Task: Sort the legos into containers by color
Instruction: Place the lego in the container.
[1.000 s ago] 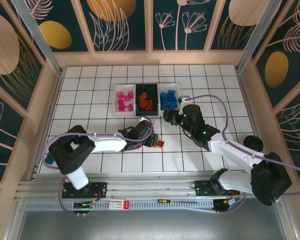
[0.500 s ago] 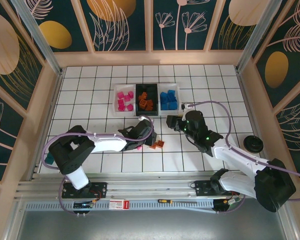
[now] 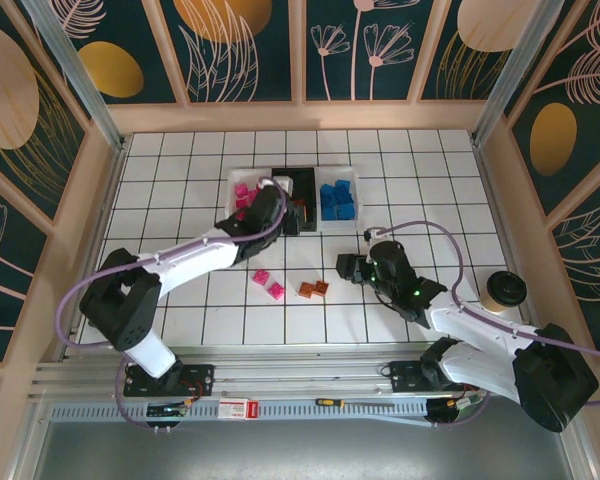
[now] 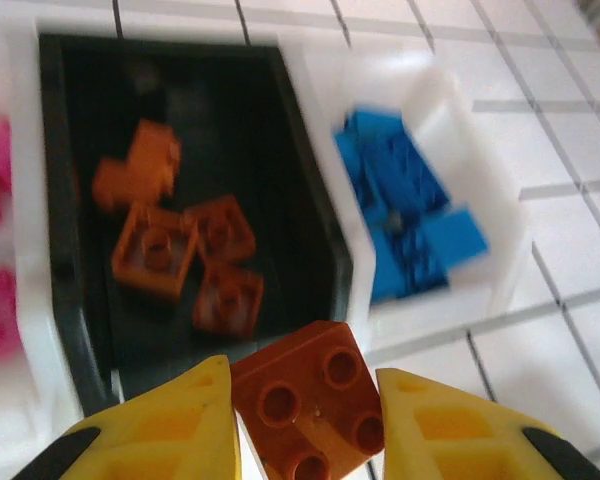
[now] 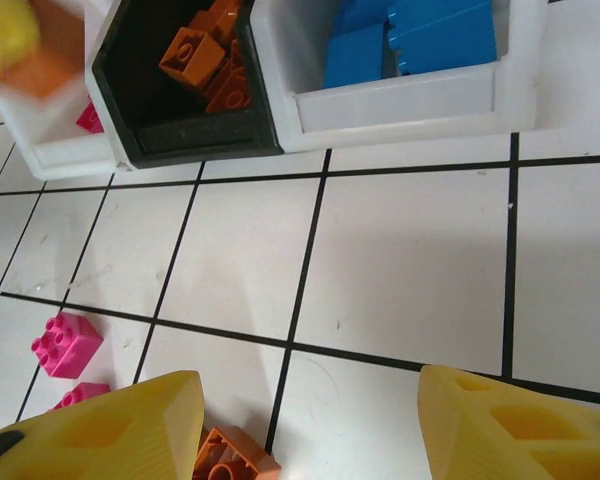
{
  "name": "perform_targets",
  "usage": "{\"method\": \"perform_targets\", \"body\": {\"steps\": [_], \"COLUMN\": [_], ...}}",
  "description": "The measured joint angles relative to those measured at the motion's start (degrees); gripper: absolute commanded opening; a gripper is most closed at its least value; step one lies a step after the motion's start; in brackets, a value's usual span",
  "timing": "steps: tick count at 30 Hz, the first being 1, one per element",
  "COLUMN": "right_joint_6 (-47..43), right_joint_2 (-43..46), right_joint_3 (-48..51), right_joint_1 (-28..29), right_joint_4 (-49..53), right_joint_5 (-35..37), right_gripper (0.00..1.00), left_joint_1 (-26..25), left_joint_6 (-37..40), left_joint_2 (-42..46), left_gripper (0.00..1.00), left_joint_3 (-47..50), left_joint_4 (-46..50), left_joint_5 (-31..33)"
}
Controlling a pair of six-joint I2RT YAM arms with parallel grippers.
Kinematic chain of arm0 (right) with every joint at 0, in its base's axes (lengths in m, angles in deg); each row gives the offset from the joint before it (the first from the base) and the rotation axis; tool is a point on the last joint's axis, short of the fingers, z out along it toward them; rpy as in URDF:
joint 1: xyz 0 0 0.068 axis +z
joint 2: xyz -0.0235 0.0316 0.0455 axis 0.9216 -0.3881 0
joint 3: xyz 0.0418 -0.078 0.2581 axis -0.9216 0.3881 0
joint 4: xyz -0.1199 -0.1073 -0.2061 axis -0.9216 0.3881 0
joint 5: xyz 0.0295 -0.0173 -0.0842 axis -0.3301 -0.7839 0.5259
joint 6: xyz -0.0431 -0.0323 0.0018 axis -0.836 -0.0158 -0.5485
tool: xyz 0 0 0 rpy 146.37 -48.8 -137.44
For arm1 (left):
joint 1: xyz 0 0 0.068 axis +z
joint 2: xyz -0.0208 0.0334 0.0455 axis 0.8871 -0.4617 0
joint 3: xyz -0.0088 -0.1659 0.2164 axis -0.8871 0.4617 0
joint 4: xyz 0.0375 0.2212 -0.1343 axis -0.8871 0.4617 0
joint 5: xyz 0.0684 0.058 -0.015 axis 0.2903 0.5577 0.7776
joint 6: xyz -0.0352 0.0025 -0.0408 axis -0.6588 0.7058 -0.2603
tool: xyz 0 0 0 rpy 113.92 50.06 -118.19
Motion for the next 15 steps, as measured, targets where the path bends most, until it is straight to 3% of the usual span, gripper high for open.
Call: {"method": "perform_targets", "body": {"steps": [10,15], "right_joint_6": [-0.68,-1.62], "right_joint_2": [-2.73,-6.43], "right_joint_3": [0.0,-0.48], "right_joint_1": [6.08,9.29], "right_joint_4": [0.31,1.64], "right_joint_5": [-1.92,-2.6], "right_gripper": [0.58,0.58], "left_joint_1": [5.84,7.19], "left_joint_6": [2.34,2.54], "left_joint_2": [-20.24,-24.39], "left_gripper": [0.25,0.5], "left_joint_3": [-19.45,-23.76], "left_joint_4": [4.15,7.45], "left_joint_5": [-0.09,-0.26]}}
